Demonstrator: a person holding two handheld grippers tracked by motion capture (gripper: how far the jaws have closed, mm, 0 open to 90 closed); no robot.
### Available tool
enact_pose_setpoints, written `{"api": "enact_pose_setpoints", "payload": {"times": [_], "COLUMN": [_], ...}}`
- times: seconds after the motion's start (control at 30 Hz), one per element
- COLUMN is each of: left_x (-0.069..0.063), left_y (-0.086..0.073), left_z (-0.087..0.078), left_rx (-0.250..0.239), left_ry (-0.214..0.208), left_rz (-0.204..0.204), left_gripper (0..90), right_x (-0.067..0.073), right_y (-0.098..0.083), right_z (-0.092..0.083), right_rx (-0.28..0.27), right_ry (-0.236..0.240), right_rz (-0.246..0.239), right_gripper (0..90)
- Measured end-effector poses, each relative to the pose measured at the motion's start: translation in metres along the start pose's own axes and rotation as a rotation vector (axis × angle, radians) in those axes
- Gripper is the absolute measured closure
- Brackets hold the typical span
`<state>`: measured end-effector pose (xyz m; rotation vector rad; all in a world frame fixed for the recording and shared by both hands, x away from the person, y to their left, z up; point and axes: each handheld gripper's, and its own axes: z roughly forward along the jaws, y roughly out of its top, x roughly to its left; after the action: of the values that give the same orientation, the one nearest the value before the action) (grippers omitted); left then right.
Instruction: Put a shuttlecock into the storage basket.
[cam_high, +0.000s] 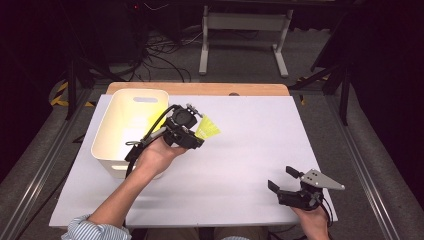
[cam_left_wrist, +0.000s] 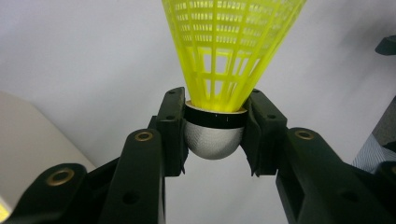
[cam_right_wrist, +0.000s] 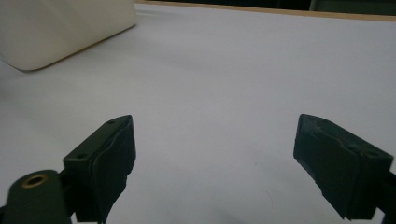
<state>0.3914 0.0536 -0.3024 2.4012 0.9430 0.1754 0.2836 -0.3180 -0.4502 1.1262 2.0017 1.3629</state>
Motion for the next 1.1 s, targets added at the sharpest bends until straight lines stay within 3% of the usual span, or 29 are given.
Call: {"api": "enact_pose_setpoints", "payload": {"times": [1.1], "left_x": [0.029], "left_y": [-0.005], "left_z": [-0.017], "left_rx": [-0.006], "left_ry": [0.045], "left_rz": [-0.074], "left_gripper": [64.2], "right_x": [-0.001], "right_y": [0.0], "right_z": [-0.001], "right_rx": [-0.009], "right_ry": [-0.005], "right_rz": [0.006], "right_gripper": [12.7]}}
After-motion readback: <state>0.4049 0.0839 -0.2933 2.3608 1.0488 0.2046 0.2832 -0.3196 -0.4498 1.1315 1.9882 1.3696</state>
